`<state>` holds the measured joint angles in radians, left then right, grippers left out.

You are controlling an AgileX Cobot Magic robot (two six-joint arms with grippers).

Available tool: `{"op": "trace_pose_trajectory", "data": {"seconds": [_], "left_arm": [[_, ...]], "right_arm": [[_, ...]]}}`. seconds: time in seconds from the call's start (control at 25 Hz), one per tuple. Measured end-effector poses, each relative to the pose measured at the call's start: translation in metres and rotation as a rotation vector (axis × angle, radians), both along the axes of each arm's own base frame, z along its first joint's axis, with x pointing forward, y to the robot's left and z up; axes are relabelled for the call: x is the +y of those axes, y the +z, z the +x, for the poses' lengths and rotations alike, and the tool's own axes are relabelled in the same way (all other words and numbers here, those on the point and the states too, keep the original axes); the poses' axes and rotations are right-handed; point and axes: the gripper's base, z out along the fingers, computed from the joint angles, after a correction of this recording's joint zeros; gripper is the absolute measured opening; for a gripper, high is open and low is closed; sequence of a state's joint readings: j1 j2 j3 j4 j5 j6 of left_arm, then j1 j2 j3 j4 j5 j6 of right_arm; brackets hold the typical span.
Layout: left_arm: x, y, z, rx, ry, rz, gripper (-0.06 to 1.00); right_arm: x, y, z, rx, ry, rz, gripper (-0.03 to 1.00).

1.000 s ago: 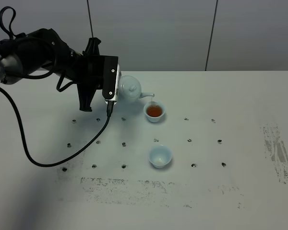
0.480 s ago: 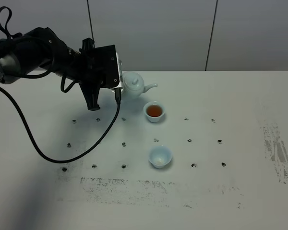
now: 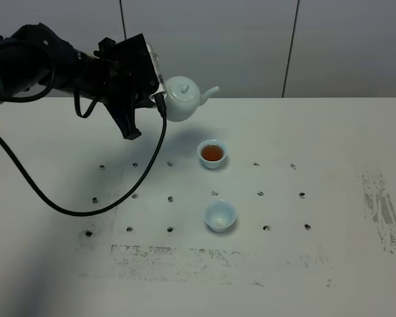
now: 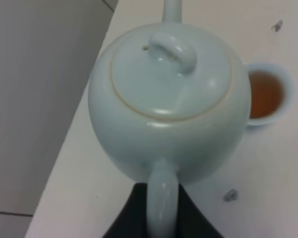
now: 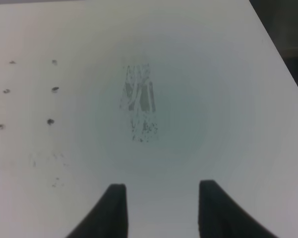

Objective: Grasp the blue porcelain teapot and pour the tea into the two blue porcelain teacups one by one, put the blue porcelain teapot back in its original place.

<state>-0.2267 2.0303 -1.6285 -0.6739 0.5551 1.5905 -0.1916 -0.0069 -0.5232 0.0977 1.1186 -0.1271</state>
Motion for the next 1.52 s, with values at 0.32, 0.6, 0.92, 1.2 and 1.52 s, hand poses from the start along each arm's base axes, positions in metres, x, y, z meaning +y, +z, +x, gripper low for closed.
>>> {"op": "trace_pose_trajectory", "data": {"seconds": [0.32,0.6,0.92,1.2,1.52], "left_arm": [[0.019,-0.015,-0.019,0.1,0.116,-0.117,0.11],[0.027,-0.045,-0.035,0.11,0.119,-0.174,0.11],[0.042,-0.068,-0.045,0.106,0.171,-0.229,0.11],[0.044,-0.085,-0.045,0.159,0.202,-0.262,0.11],[0.044,-0.106,-0.043,0.211,0.221,-0.264,0.11]], "right_arm": [[0.0,0.0,0.0,0.0,0.0,0.0,0.35],[0.0,0.0,0.0,0.0,0.0,0.0,0.35],[0.0,0.0,0.0,0.0,0.0,-0.001,0.35],[0.0,0.0,0.0,0.0,0.0,-0.001,0.35],[0.0,0.0,0.0,0.0,0.0,0.0,0.35]]}}
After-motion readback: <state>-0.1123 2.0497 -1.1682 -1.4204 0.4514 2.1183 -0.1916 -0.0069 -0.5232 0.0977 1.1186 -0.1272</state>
